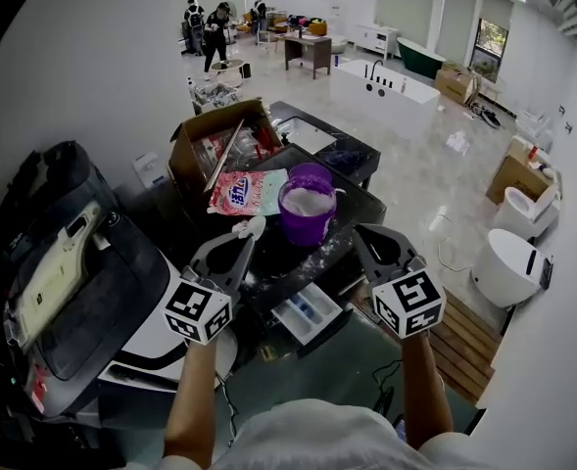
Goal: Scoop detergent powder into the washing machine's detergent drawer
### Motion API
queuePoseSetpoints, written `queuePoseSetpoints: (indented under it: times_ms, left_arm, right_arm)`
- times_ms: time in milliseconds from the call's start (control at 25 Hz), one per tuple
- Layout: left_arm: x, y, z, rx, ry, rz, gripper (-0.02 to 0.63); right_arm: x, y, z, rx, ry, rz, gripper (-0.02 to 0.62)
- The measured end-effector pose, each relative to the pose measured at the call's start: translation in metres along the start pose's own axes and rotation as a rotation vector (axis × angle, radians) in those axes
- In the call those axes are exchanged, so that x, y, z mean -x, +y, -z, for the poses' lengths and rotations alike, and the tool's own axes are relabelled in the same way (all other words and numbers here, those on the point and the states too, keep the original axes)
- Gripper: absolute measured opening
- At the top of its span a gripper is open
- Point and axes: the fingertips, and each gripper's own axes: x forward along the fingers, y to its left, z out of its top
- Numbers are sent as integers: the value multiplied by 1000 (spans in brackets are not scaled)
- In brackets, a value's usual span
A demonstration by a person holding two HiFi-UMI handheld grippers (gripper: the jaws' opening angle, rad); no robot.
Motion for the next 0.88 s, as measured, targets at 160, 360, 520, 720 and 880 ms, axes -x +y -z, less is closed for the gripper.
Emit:
queuePoseSetpoints:
  times_ms: [160,360,520,720,880]
  left_arm:
    - [7,4,-22,-39,-27,-20,15]
    - [15,7,-39,-76,-55,-40,15]
    - [20,8,-44,-101,-62,-49,15]
    - [23,5,-50,-116,-62,-50,15]
    - [27,4,-47,-117,-54,-53,15]
  right_arm:
    - [-3,2,-13,16,-21,-4,6]
    - [-5,4,-26,38,-40,-9,6]
    - [-9,10,-33,52,-55,-20,6]
    - [-9,15,-39,68,-62,-34,6]
    - [-10,19,-36,68,-52,-40,6]
